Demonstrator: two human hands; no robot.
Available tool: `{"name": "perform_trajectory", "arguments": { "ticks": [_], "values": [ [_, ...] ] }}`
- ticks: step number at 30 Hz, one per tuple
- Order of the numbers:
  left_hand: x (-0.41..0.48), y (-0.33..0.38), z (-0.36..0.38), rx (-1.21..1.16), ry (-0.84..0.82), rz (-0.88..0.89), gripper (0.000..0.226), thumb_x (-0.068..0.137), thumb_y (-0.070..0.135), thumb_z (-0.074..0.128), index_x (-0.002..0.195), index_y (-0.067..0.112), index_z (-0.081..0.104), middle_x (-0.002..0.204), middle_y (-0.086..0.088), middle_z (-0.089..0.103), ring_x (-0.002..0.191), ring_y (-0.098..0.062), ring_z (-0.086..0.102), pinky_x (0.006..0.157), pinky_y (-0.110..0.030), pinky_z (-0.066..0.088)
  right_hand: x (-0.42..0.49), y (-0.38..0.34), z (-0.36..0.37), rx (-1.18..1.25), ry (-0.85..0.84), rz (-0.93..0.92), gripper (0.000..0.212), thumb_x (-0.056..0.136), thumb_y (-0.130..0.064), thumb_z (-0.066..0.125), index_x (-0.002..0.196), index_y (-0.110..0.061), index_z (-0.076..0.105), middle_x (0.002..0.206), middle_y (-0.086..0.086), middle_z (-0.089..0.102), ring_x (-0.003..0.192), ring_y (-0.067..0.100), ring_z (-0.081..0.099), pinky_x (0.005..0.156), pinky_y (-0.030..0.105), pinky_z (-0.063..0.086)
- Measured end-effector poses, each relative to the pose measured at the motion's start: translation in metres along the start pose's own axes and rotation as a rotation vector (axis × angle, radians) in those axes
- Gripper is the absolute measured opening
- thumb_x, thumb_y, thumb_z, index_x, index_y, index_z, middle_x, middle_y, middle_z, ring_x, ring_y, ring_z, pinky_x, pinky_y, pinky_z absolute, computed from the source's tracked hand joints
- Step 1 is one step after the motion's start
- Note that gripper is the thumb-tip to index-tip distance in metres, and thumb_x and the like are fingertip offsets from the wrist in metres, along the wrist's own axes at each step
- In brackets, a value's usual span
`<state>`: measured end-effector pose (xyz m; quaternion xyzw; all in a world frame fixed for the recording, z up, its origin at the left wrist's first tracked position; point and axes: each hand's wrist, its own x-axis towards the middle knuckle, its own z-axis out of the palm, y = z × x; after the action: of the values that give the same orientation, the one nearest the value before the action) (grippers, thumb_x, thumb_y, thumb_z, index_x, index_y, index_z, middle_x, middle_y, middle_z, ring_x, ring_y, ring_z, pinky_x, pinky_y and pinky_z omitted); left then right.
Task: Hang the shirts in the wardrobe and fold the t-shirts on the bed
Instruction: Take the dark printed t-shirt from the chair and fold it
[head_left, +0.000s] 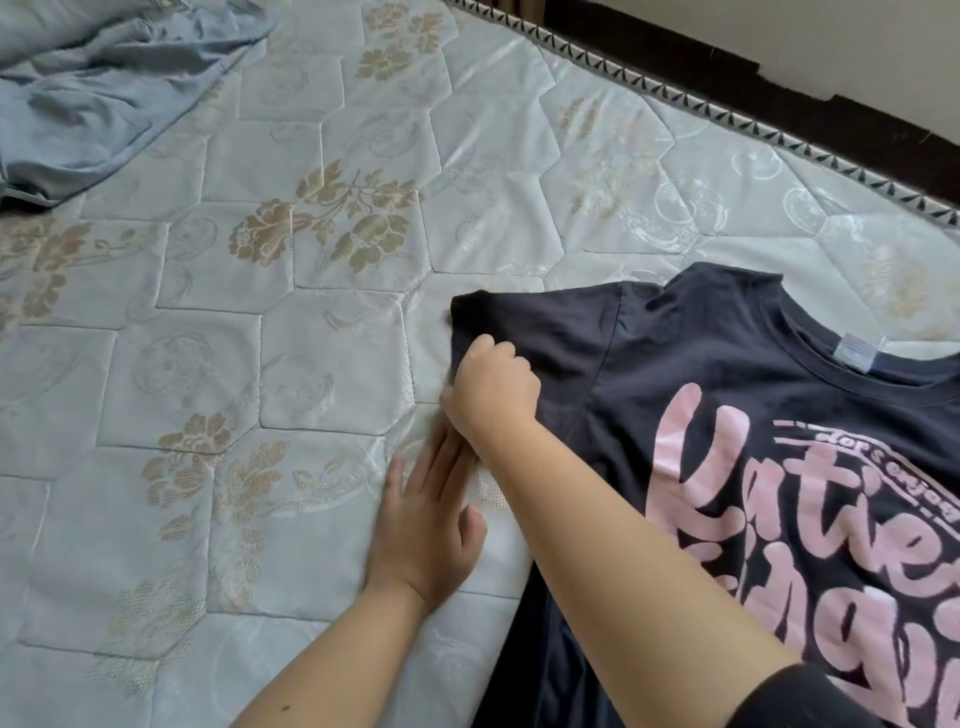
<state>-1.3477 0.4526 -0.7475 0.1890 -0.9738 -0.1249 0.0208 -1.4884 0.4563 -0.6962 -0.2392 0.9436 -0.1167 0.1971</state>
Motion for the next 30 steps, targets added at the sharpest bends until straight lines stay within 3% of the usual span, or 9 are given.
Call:
{"name": "perform_trajectory", "arguments": {
  "ticks": [4, 9, 15, 19, 21, 23, 25, 27, 30],
  "values": [
    [0.000, 0.000, 0.001, -0.025, 0.007, 0.004, 0.069, 0.073, 0.025, 0.036, 0.140, 0.014, 0.037, 0.146, -0.003, 0.042, 0.135, -0.019, 0.038, 0.106, -0.053, 0.026, 0.002, -0.002, -0.014, 0.033, -0.064, -0.060, 0.030, 0.087, -0.001, 0.051, 0.117, -0.003, 0.047, 0.120, 0.013, 0.056, 0.109, 0.031, 0.056, 0.068, 0.031, 0.037],
    [0.000, -0.002, 0.005, -0.012, 0.019, 0.003, 0.065, 0.072, 0.026, 0.038, 0.137, 0.014, 0.037, 0.143, -0.007, 0.046, 0.132, -0.018, 0.035, 0.104, -0.053, 0.029, -0.002, -0.008, -0.038, 0.242, 0.074, -0.062, 0.019, 0.094, -0.012, 0.041, 0.110, -0.004, 0.046, 0.112, 0.013, 0.058, 0.102, 0.034, 0.056, 0.065, 0.032, 0.032],
    [0.000, -0.002, 0.005, 0.019, 0.019, 0.013, 0.069, 0.073, 0.026, 0.036, 0.140, 0.014, 0.040, 0.148, -0.002, 0.039, 0.136, -0.016, 0.031, 0.105, -0.052, 0.026, -0.011, 0.001, -0.019, 0.432, -0.041, -0.078, 0.021, 0.090, -0.008, 0.041, 0.107, -0.002, 0.050, 0.109, 0.014, 0.057, 0.101, 0.032, 0.052, 0.069, 0.030, 0.033],
    [0.001, -0.003, 0.005, 0.064, 0.005, 0.011, 0.069, 0.073, 0.027, 0.036, 0.141, 0.017, 0.036, 0.147, -0.001, 0.040, 0.134, -0.017, 0.032, 0.104, -0.054, 0.033, -0.019, 0.010, -0.008, 0.162, -0.022, -0.111, 0.019, 0.090, -0.023, 0.050, 0.091, -0.009, 0.039, 0.087, 0.004, 0.047, 0.075, 0.026, 0.044, 0.054, 0.029, 0.027],
    [0.001, -0.001, 0.005, 0.076, 0.013, 0.007, 0.069, 0.073, 0.027, 0.036, 0.140, 0.017, 0.033, 0.145, -0.002, 0.043, 0.133, -0.018, 0.032, 0.102, -0.054, 0.034, -0.022, 0.011, -0.005, 0.036, -0.011, -0.139, 0.024, 0.089, -0.016, 0.050, 0.076, -0.010, 0.031, 0.075, 0.001, 0.040, 0.070, 0.026, 0.041, 0.046, 0.027, 0.019],
    [0.000, -0.001, 0.005, 0.072, 0.013, 0.007, 0.069, 0.073, 0.027, 0.037, 0.141, 0.016, 0.033, 0.144, -0.002, 0.043, 0.133, -0.018, 0.033, 0.103, -0.054, 0.033, -0.021, 0.011, -0.003, 0.084, -0.014, -0.138, 0.034, 0.088, -0.007, 0.046, 0.066, -0.013, 0.021, 0.070, 0.002, 0.036, 0.070, 0.027, 0.040, 0.045, 0.028, 0.017],
    [0.000, -0.003, 0.006, 0.053, 0.006, -0.009, 0.072, 0.072, 0.028, 0.037, 0.143, 0.014, 0.032, 0.147, -0.003, 0.039, 0.135, -0.017, 0.031, 0.106, -0.051, 0.027, -0.017, 0.011, -0.006, 0.292, -0.031, -0.076, 0.024, 0.087, -0.005, 0.043, 0.068, -0.010, 0.029, 0.078, 0.007, 0.044, 0.071, 0.029, 0.041, 0.048, 0.031, 0.023],
    [0.000, -0.004, 0.007, 0.066, 0.005, -0.036, 0.076, 0.072, 0.030, 0.037, 0.144, 0.008, 0.030, 0.149, -0.007, 0.037, 0.137, -0.018, 0.028, 0.112, -0.044, 0.023, -0.014, 0.012, -0.009, 0.489, -0.038, -0.062, 0.005, 0.086, -0.007, 0.043, 0.084, -0.008, 0.048, 0.089, 0.009, 0.055, 0.081, 0.029, 0.049, 0.060, 0.031, 0.034],
    [0.000, -0.004, 0.008, 0.102, -0.004, -0.081, 0.079, 0.072, 0.036, 0.038, 0.140, -0.003, 0.034, 0.145, -0.016, 0.040, 0.136, -0.020, 0.025, 0.110, -0.038, 0.016, -0.015, 0.019, -0.009, 0.649, -0.136, -0.127, 0.026, 0.087, -0.011, 0.043, 0.105, -0.011, 0.062, 0.102, 0.005, 0.068, 0.093, 0.022, 0.061, 0.079, 0.032, 0.049]
  ]
}}
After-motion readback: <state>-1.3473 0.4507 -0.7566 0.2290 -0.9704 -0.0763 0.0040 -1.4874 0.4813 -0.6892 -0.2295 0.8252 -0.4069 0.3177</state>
